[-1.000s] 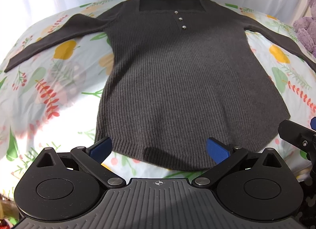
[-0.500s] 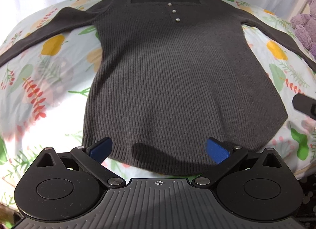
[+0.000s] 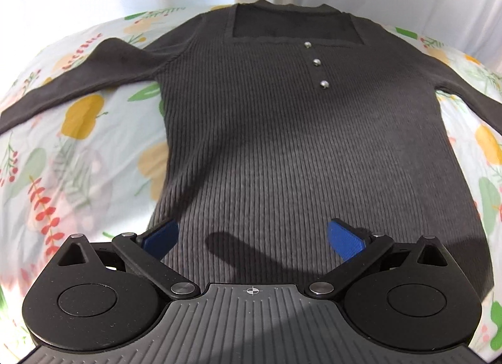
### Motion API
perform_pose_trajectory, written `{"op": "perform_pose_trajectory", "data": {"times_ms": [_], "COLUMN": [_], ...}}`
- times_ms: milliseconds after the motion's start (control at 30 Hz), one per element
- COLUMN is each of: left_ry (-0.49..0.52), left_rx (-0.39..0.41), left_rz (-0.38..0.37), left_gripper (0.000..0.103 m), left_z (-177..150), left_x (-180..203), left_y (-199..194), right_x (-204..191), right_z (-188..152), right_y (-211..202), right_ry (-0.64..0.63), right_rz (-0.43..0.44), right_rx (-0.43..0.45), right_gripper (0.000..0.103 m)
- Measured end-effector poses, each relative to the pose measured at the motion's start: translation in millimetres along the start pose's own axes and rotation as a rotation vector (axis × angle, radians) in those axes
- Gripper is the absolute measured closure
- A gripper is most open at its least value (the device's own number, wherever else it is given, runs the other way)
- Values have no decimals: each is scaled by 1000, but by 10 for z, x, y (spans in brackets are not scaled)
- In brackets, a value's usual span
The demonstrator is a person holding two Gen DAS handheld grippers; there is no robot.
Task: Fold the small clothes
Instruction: 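Grasp the sleeve cuff near the plush toys with the right gripper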
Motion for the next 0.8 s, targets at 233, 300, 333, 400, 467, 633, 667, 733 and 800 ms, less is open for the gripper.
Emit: {"op": "perform_pose_trajectory", "data": {"times_ms": [233,300,333,400,467,633,667,733,800], "left_ry": [-62,-63,-68,-78,-86,-97,-98,-98,-100], "left_rx": [40,32,24,6,-2,-14,-14,-14,2], "left_rz": [-76,-65,-59,-50,-48,-80,-86,-104,-133], "left_gripper": [0,0,0,0,0,0,0,0,0], "left_z": [211,220,222,221,224,273,287,325,407], "left_x": [103,129,130,129,123,93,78,57,42], "left_y": [186,216,235,270,296,337,346,357,350], "right_x": [785,972,1033,1092,1135,1152,1162,1188,1160], "right_z": [389,366,351,343,375,490,503,518,520], "right_y": [471,564,566,537,554,679,702,724,737], "right_ry": [229,283,294,311,339,362,378,395,395], "right_rz": [-102,-131,-140,-141,-156,-187,-183,-181,-214], "right_rx": [47,29,39,74,85,102,109,127,121], "right_gripper": [61,78,78,80,83,82,82,86,96]}}
Point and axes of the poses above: each gripper's, at about its wrist camera, not at the fingertips, and y roughly the way its jaws point, x to its right, z to its top, the point moved 9 cm from there along y, roughly the way its jaws point, and after that the axes turned 5 degrees about z, right-handed, at the moved point
